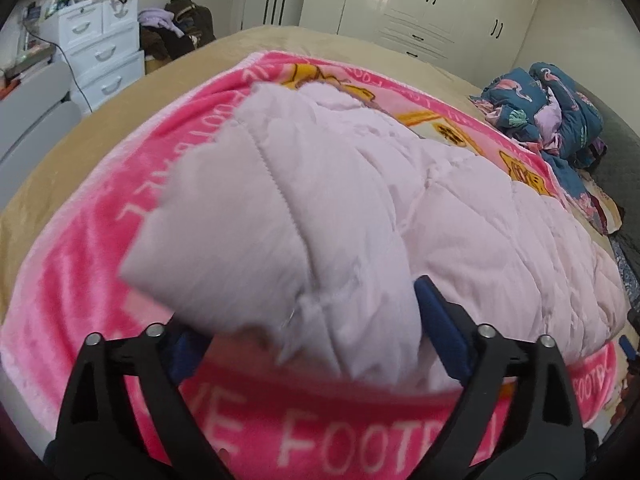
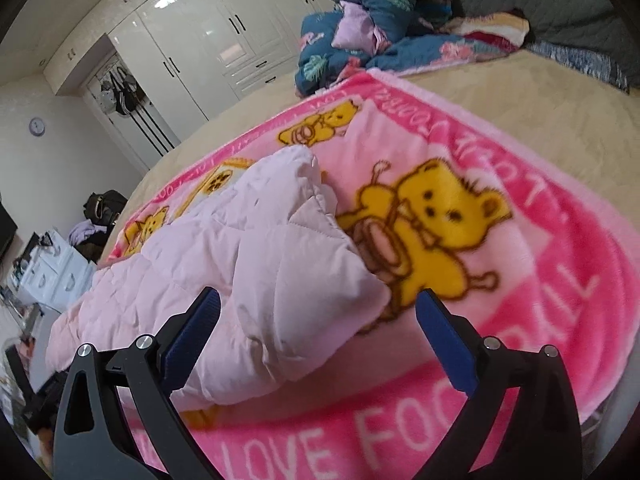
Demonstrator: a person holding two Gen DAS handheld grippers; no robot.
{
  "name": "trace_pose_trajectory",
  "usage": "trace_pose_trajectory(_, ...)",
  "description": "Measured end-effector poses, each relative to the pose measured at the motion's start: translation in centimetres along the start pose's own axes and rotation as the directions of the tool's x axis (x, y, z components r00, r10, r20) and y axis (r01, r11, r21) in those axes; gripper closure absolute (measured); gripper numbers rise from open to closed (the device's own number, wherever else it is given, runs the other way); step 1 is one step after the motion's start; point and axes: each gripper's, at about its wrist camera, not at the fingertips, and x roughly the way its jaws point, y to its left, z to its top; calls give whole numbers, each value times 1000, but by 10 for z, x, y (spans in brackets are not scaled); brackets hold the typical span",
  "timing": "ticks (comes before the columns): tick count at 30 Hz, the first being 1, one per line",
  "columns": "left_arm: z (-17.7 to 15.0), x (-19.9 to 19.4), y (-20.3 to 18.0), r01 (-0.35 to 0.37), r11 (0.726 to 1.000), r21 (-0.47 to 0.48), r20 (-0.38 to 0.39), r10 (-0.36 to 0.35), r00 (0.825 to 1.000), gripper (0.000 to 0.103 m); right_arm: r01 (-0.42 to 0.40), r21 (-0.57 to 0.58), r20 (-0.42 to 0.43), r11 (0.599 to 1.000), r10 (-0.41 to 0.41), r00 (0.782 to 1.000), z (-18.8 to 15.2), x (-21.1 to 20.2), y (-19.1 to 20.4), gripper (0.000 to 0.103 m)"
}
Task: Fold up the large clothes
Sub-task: 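Lay the folded section down and open both tools, then press and straighten the folded jacket bundle with both open tools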
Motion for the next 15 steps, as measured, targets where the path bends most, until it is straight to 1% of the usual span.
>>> trace_pose_trajectory(3, -7, -15, 4, -6, 1000, 4, 24, 6, 1000, 9, 14, -30, 23, 999, -13, 1000, -5, -13, -2, 5)
trace_pose_trajectory(5, -11, -27, 4, -35, 999, 22, 48, 34, 998, 9, 11, -45, 37, 999, -10, 999, -9, -23, -3, 5)
trace_pose_trajectory(7, -14, -38, 4, -51, 998, 42, 76, 48, 996, 9, 18, -65, 55, 998, -15, 998, -12, -32, -2, 5)
trace_pose_trajectory(9, -15, -49, 5, -60, 997, 43, 98, 55, 994, 9, 23, -83, 70, 996, -18, 997, -15, -40, -2, 4)
trace_pose_trajectory(13, -17, -73, 5, -37, 998, 47, 132, 30, 991, 9, 26, -126, 73, 992, -17, 997, -21, -55, 6, 4)
trace_pose_trajectory(15, -19, -85, 3, -31, 998, 57, 150, 22, 988, 9, 35, -167, 91, 985, -20, 996, -26, -65, 13, 4)
